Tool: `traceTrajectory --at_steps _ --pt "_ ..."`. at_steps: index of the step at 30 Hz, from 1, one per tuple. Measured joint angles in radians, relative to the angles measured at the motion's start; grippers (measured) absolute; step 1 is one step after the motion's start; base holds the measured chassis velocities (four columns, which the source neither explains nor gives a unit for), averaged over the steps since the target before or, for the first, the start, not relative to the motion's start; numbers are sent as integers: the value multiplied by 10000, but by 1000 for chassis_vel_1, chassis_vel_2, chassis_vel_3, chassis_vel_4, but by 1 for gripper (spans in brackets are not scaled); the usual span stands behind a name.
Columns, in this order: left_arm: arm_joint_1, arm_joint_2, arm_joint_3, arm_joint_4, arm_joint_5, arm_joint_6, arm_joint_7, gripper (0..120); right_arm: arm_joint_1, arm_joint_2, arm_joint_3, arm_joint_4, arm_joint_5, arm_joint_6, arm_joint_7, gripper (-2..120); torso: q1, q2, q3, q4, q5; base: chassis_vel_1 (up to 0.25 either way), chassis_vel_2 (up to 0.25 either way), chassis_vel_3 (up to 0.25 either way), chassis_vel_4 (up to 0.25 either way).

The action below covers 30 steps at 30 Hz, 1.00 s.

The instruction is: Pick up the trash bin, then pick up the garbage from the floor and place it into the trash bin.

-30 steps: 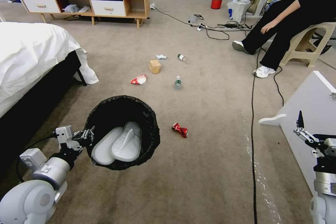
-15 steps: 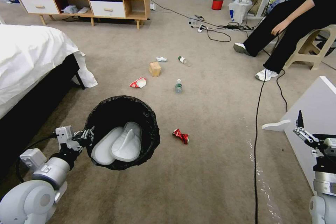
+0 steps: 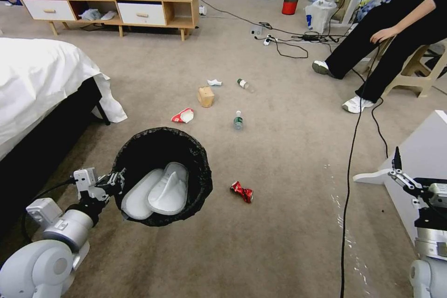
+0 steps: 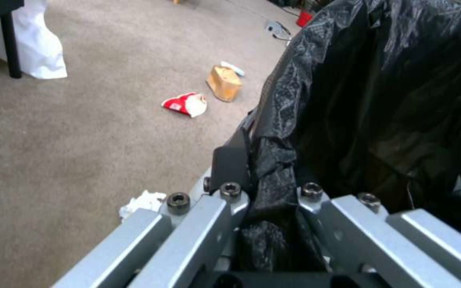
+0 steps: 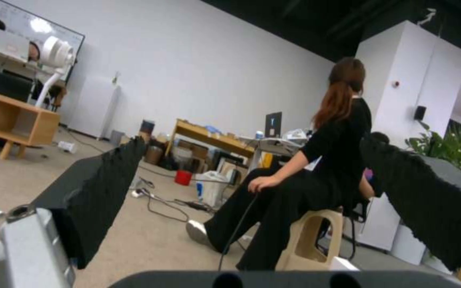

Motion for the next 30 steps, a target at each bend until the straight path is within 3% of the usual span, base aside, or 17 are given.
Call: traceTrajectory --at_steps 30 --pt "0 -30 26 -18 9 -20 21 4 -5 17 -2 46 37 26 -2 100 0 1 0 -1 0 -78 77 82 -84"
